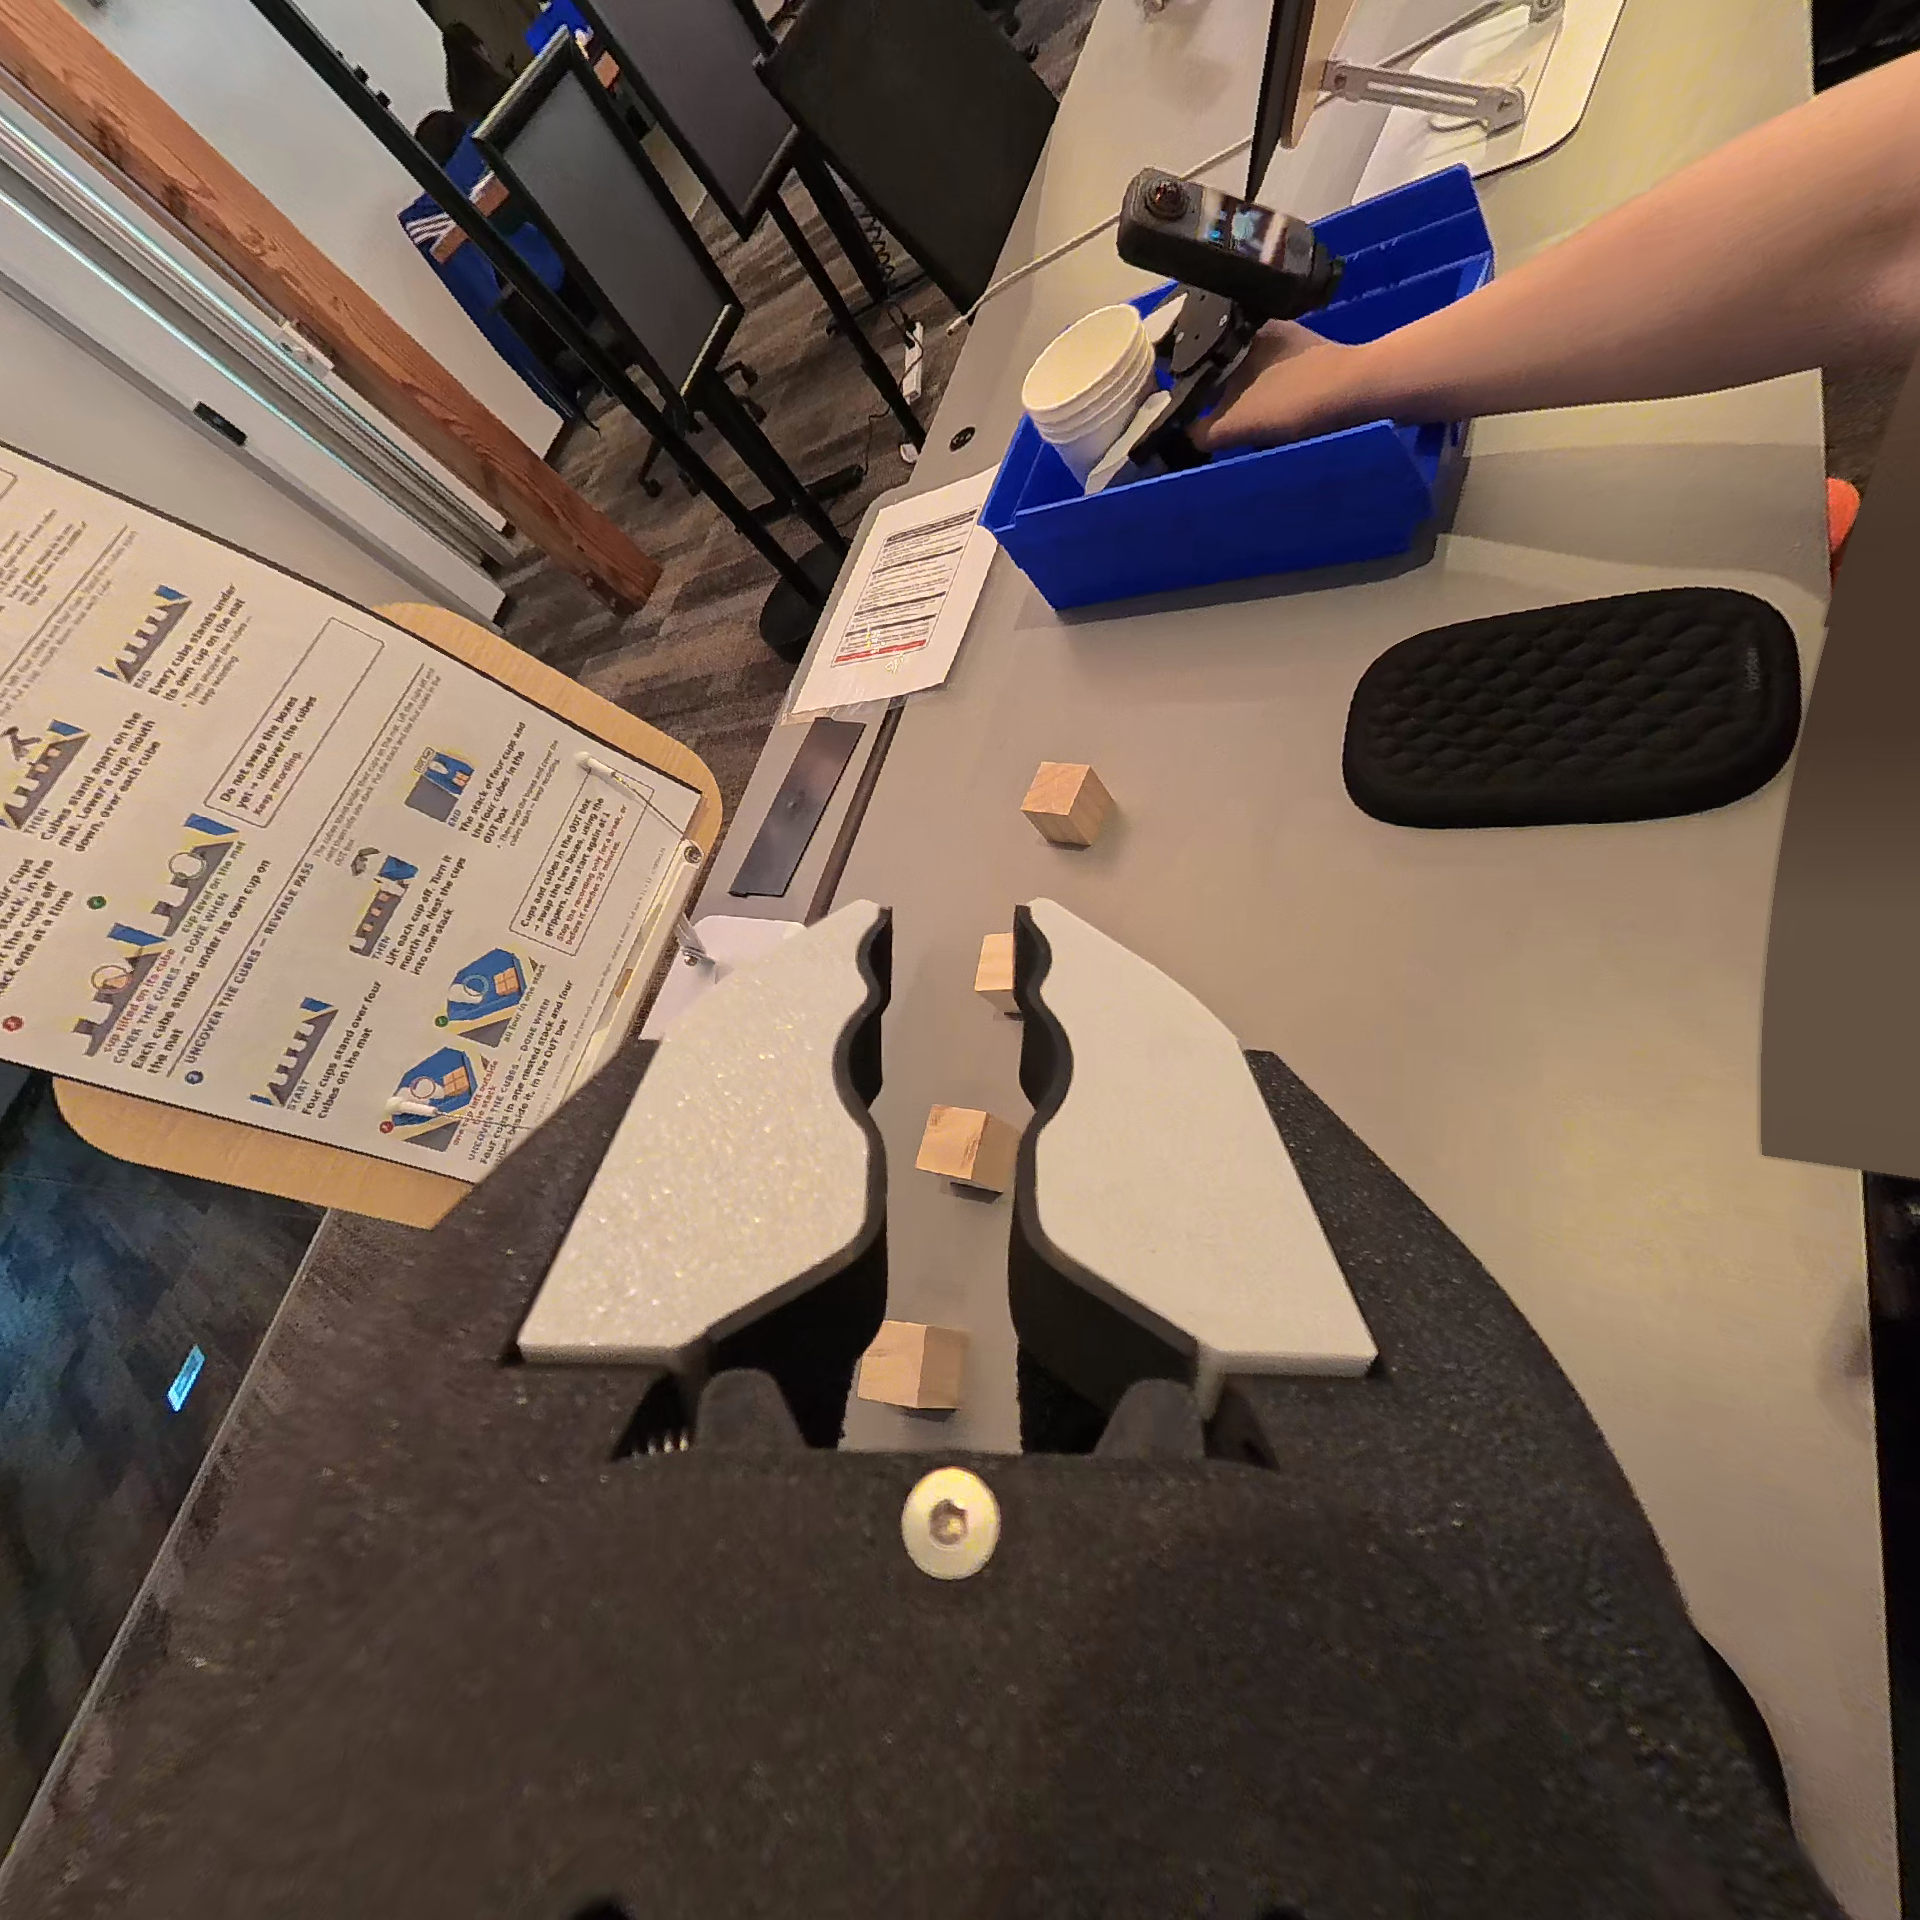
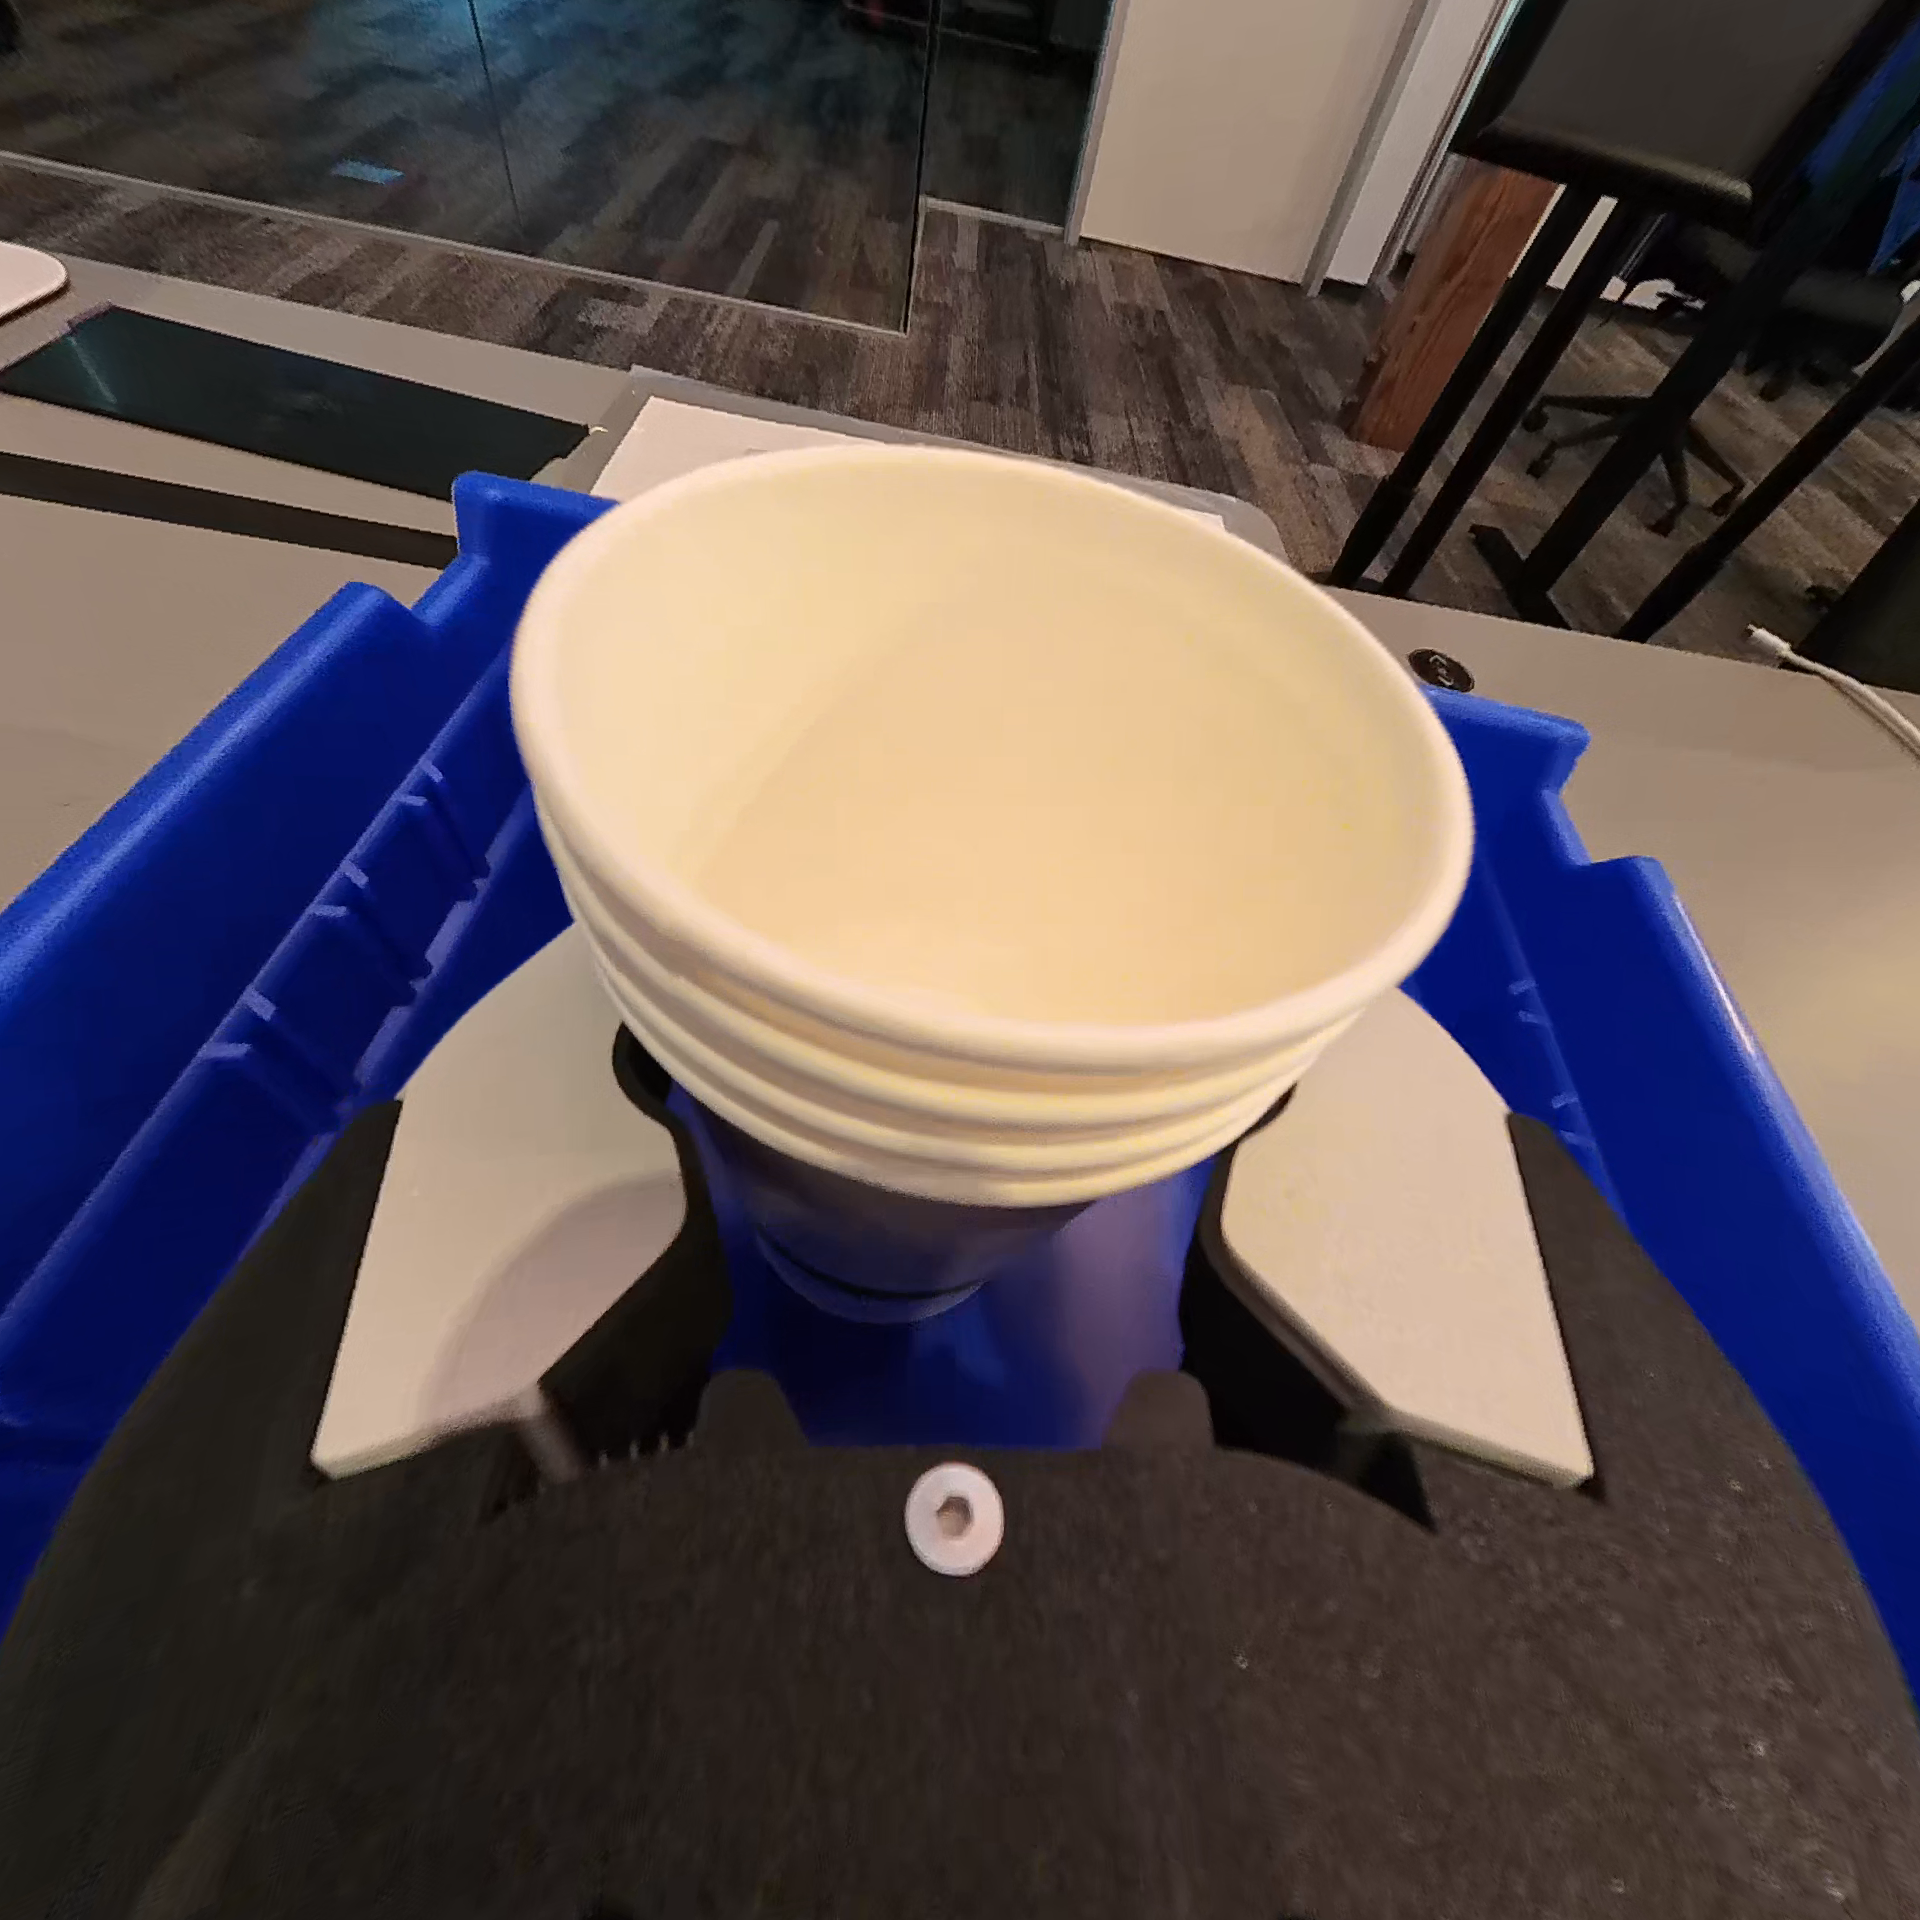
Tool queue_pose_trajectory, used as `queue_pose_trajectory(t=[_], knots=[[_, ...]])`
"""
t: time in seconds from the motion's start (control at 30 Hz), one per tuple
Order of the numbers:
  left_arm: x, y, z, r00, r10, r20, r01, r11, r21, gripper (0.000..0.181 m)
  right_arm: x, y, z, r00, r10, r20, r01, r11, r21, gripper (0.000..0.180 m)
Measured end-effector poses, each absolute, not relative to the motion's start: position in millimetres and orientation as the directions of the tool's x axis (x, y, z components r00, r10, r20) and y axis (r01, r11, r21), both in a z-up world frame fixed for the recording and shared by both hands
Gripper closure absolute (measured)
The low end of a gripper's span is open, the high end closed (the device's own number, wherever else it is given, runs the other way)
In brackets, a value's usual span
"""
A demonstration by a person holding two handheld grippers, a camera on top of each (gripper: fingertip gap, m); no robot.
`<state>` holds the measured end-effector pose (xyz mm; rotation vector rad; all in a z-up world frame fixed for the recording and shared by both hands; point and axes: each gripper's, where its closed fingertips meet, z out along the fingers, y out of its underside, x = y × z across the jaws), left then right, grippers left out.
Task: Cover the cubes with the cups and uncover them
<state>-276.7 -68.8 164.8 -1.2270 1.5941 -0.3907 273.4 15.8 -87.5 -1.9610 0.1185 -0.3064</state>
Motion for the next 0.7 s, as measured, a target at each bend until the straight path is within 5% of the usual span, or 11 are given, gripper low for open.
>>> queue_pose_trajectory(t=[0.37, 0.7], knots=[[-276.2, -52.7, 163.1, 0.116, -0.88, -0.46, -0.444, 0.368, -0.817, 0.159, 274.0, -12.0, -66.3, 0.946, -0.268, 0.184, 0.061, -0.409, -0.91, 0.056], [-285.7, 16.8, 168.7, 0.381, -0.813, -0.44, -0.404, 0.282, -0.871, 0.151, 243.7, -82.9, 38.3, 0.904, -0.234, 0.357, 0.256, -0.371, -0.892, 0.054]])
